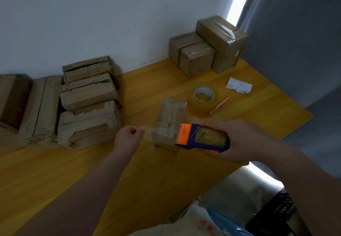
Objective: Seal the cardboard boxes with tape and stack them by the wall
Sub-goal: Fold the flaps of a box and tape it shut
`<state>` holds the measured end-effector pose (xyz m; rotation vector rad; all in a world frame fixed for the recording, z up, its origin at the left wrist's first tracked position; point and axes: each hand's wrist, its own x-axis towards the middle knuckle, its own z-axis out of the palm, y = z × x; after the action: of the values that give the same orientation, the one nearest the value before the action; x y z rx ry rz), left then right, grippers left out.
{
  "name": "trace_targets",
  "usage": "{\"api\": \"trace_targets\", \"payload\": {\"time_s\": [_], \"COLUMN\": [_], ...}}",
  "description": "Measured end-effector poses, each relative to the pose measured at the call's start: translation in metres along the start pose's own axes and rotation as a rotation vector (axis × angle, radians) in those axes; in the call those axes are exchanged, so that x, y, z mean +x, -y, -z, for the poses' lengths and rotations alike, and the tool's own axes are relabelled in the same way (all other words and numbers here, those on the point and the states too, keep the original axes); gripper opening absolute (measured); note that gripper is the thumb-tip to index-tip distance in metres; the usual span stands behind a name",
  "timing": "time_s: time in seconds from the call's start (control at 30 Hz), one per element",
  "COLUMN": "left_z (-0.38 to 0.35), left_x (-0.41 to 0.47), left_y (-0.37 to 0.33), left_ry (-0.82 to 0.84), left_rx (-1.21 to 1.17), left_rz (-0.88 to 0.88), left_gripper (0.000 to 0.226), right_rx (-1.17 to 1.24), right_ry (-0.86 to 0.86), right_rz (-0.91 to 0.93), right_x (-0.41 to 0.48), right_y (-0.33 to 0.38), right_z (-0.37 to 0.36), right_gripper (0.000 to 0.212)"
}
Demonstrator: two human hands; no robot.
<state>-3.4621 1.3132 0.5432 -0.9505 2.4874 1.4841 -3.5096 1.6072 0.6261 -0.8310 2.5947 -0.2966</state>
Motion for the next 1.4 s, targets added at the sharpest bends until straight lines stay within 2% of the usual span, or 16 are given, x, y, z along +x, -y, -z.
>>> {"api": "trace_targets", "payload": {"time_s": [0.2, 0.4, 0.47, 0.57, 0.6, 0.67, 0.73, 0.8, 0.87, 0.97, 1.07, 1.13, 1.23, 1.4], "left_z": [-0.008, -0.018, -0.016, -0.013, -0.015, -0.018, -0.019, -0.018, -0.017, -0.01, 0.0, 0.002, -0.001, 0.0], "left_x": [0.002, 0.006, 0.006, 0.005, 0.005, 0.004, -0.001, -0.007, -0.01, -0.009, -0.008, -0.006, -0.001, 0.009], "left_y": [0.001, -0.002, -0.003, 0.005, 0.009, 0.009, 0.002, -0.008, -0.011, -0.013, -0.013, -0.012, -0.009, -0.005], "left_ry": [0.0, 0.21, 0.279, 0.35, 0.316, 0.144, 0.016, 0.07, 0.166, 0.293, 0.302, 0.352, 0.458, 0.467], "left_rx": [0.092, 0.066, -0.003, 0.065, 0.081, 0.048, -0.041, -0.148, -0.131, 0.084, 0.72, 0.964, 1.116, 1.128], "left_rz": [0.014, 0.055, 0.14, 0.227, 0.205, 0.107, -0.019, -0.067, -0.079, -0.165, -0.517, -0.745, -0.87, -0.918], "left_gripper": [0.03, 0.028, 0.025, 0.016, 0.013, 0.011, 0.025, 0.038, 0.047, 0.059, 0.077, 0.086, 0.092, 0.089], "right_rx": [0.008, 0.068, 0.091, 0.145, 0.159, 0.194, 0.209, 0.216, 0.228, 0.295, 0.317, 0.308, 0.296, 0.374], "right_ry": [0.035, 0.021, 0.017, 0.004, -0.002, -0.012, -0.011, -0.016, -0.024, -0.045, -0.07, -0.083, -0.078, -0.068], "right_rz": [-0.009, -0.01, -0.009, -0.006, -0.008, -0.013, -0.017, -0.021, -0.028, -0.034, -0.042, -0.038, -0.053, -0.05], "right_x": [0.007, 0.009, 0.009, 0.01, 0.009, 0.009, 0.009, 0.012, 0.014, 0.019, 0.023, 0.023, 0.021, 0.017], "right_y": [-0.004, -0.01, -0.012, -0.015, -0.015, -0.015, -0.014, -0.013, -0.009, -0.002, 0.006, 0.008, 0.008, 0.012], "right_z": [-0.011, -0.021, -0.024, -0.029, -0.031, -0.034, -0.037, -0.041, -0.045, -0.052, -0.056, -0.058, -0.058, -0.056], "right_gripper": [0.091, 0.089, 0.089, 0.089, 0.089, 0.088, 0.087, 0.088, 0.088, 0.088, 0.089, 0.09, 0.089, 0.089]}}
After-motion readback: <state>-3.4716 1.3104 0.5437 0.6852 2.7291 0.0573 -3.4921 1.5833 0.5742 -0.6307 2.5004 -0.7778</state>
